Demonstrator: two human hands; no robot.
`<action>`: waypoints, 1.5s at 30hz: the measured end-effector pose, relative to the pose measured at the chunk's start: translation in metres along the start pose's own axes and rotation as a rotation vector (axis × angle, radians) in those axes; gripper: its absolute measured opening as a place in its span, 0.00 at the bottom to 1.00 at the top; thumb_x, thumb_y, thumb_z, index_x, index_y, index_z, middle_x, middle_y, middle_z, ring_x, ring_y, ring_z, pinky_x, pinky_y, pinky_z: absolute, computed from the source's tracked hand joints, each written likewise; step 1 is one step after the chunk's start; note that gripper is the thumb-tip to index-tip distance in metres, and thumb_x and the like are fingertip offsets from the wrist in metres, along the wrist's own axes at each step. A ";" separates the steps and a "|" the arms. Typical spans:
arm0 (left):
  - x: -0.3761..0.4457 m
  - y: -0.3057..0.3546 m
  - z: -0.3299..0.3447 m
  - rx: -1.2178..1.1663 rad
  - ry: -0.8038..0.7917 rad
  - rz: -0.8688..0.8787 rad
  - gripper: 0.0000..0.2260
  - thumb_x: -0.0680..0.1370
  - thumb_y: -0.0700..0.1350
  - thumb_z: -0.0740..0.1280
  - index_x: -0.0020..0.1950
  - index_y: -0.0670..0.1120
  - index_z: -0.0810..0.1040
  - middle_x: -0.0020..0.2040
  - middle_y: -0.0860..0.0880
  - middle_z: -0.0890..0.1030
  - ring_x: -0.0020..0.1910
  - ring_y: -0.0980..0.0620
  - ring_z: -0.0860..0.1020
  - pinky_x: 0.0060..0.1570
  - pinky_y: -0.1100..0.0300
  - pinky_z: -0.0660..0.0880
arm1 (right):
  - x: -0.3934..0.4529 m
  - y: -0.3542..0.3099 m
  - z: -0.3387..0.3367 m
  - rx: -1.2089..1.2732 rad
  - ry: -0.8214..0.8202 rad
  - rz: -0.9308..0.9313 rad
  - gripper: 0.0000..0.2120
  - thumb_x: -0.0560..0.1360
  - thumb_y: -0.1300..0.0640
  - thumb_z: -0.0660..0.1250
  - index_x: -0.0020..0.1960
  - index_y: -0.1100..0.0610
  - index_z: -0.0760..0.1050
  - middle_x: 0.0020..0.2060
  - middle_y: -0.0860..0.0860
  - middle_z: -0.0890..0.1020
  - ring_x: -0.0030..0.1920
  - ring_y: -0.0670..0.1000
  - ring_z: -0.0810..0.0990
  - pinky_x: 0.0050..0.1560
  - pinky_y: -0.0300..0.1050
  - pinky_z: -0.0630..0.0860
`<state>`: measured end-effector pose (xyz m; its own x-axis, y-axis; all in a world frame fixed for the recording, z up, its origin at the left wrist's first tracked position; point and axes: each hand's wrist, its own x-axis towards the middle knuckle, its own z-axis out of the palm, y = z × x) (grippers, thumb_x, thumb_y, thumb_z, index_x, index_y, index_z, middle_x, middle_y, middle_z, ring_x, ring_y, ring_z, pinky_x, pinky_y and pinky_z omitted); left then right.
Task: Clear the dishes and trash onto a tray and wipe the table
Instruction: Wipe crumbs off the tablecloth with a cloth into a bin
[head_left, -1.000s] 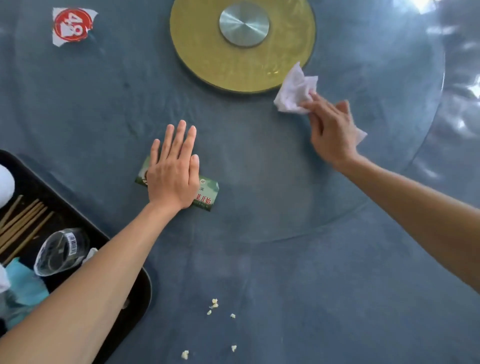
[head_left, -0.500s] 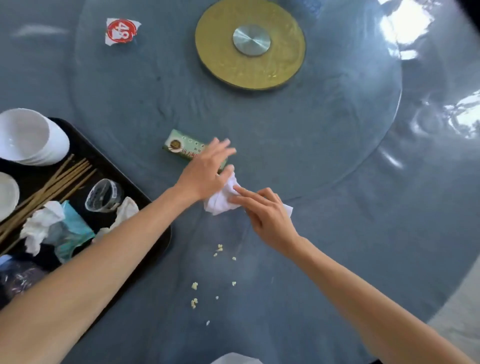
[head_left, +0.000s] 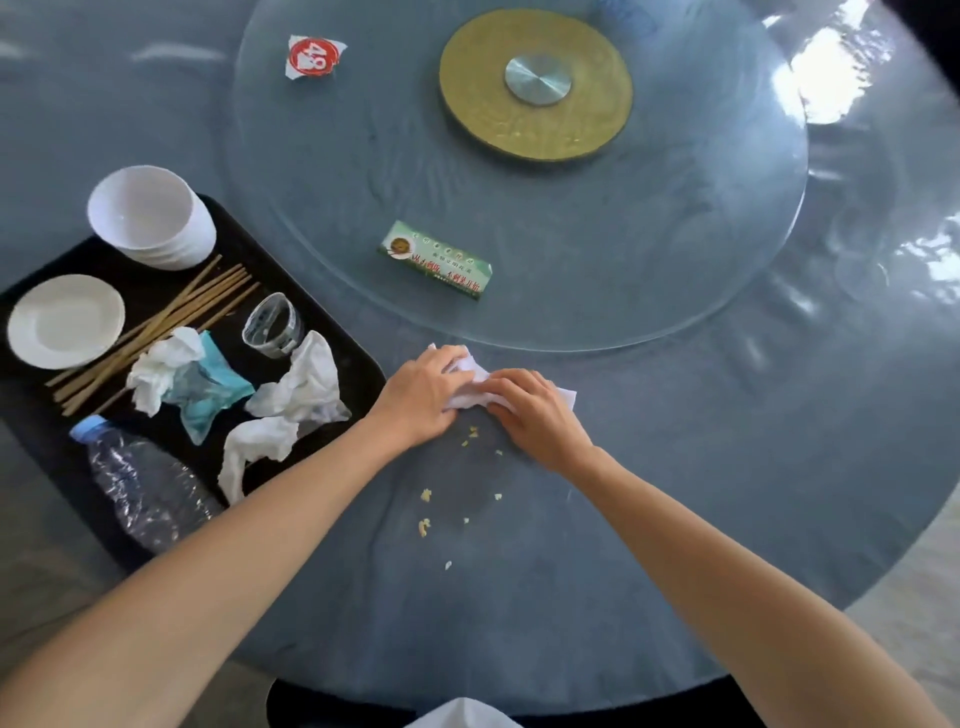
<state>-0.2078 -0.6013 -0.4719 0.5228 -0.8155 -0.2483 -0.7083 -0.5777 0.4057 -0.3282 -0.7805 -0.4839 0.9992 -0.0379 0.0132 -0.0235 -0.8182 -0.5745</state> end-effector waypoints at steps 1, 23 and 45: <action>-0.001 0.001 0.001 0.023 0.009 -0.002 0.19 0.78 0.44 0.69 0.69 0.46 0.77 0.75 0.46 0.69 0.71 0.40 0.70 0.64 0.46 0.73 | -0.005 0.000 -0.001 -0.024 0.010 0.020 0.16 0.79 0.64 0.71 0.65 0.56 0.83 0.59 0.57 0.82 0.55 0.63 0.81 0.57 0.60 0.77; -0.149 0.028 0.023 -0.135 0.082 0.016 0.04 0.75 0.41 0.71 0.47 0.46 0.86 0.59 0.52 0.81 0.52 0.45 0.81 0.42 0.49 0.80 | -0.136 -0.067 0.023 -0.012 -0.006 -0.028 0.23 0.73 0.72 0.71 0.64 0.53 0.84 0.54 0.51 0.86 0.48 0.58 0.82 0.53 0.54 0.78; -0.117 0.074 0.078 0.062 -0.028 0.210 0.25 0.80 0.43 0.67 0.77 0.51 0.71 0.83 0.54 0.58 0.83 0.46 0.52 0.68 0.50 0.70 | -0.203 -0.049 0.014 -0.112 0.121 0.450 0.19 0.77 0.64 0.70 0.65 0.51 0.82 0.60 0.50 0.83 0.60 0.59 0.78 0.59 0.58 0.75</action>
<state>-0.3584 -0.5520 -0.4811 0.3480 -0.9182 -0.1893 -0.8284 -0.3957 0.3964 -0.5291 -0.7247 -0.4695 0.8783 -0.4636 -0.1170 -0.4625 -0.7618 -0.4536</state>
